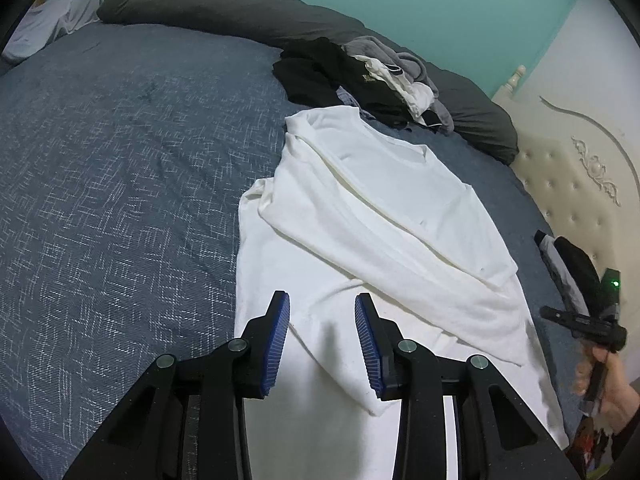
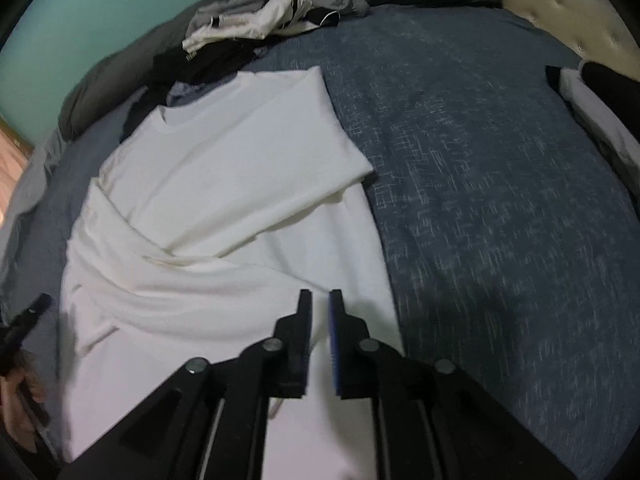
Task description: Fold clothes
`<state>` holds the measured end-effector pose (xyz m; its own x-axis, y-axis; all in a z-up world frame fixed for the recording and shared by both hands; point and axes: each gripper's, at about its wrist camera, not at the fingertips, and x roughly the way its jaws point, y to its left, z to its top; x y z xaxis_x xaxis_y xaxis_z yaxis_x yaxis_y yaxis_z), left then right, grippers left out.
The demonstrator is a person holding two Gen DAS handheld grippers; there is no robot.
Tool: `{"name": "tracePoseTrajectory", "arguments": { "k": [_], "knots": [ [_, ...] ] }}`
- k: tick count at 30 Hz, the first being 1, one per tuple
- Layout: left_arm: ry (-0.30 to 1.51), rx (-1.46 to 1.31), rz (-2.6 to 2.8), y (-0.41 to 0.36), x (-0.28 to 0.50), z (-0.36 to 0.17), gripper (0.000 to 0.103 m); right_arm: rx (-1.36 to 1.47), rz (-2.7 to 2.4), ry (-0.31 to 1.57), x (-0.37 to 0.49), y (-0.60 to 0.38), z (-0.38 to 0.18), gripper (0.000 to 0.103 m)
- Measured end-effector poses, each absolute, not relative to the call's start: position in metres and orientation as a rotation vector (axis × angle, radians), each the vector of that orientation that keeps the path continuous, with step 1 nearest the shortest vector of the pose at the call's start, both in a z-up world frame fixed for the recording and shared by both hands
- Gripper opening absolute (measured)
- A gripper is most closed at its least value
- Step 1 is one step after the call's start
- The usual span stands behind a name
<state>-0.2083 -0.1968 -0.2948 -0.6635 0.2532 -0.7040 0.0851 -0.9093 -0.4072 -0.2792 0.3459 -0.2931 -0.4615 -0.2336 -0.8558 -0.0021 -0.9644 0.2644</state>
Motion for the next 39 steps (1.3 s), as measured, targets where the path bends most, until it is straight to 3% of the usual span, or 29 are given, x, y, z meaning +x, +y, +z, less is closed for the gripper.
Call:
{"name": "tracePoseTrajectory", "arguments": {
  "k": [2,13,14,15,16,18,27,39],
  "knots": [
    [-0.639,-1.239,2.708,-0.197,-0.207,-0.294,0.037,1.545,-2.509,-0.379,-0.266,0.342,-0.29,0.032],
    [-0.642,-1.239,2.703,-0.199,-0.204,-0.293,0.037,1.676,-2.35,-0.416,-0.24,0.313,-0.327,0.032],
    [-0.642,-1.24,2.704,-0.199,-0.204,-0.293,0.037,1.684,-2.343,-0.436,-0.243,0.313,-0.332,0.03],
    [-0.643,-1.239,2.705,-0.2,-0.204,-0.293,0.037,1.683,-2.338,-0.45,-0.244,0.314,-0.335,0.016],
    [-0.646,-1.238,2.706,-0.2,-0.204,-0.292,0.037,1.679,-2.335,-0.462,-0.244,0.313,-0.337,0.01],
    [-0.654,-1.238,2.703,-0.202,-0.205,-0.292,0.037,1.665,-2.336,-0.48,-0.242,0.314,-0.336,0.003],
    [-0.65,-1.242,2.708,-0.202,-0.205,-0.293,0.036,1.579,-2.269,-0.606,-0.224,0.325,-0.312,0.001],
    [-0.673,-1.256,2.713,-0.206,-0.207,-0.295,0.036,1.709,-2.185,-0.654,-0.217,0.332,-0.344,0.001]
  ]
}}
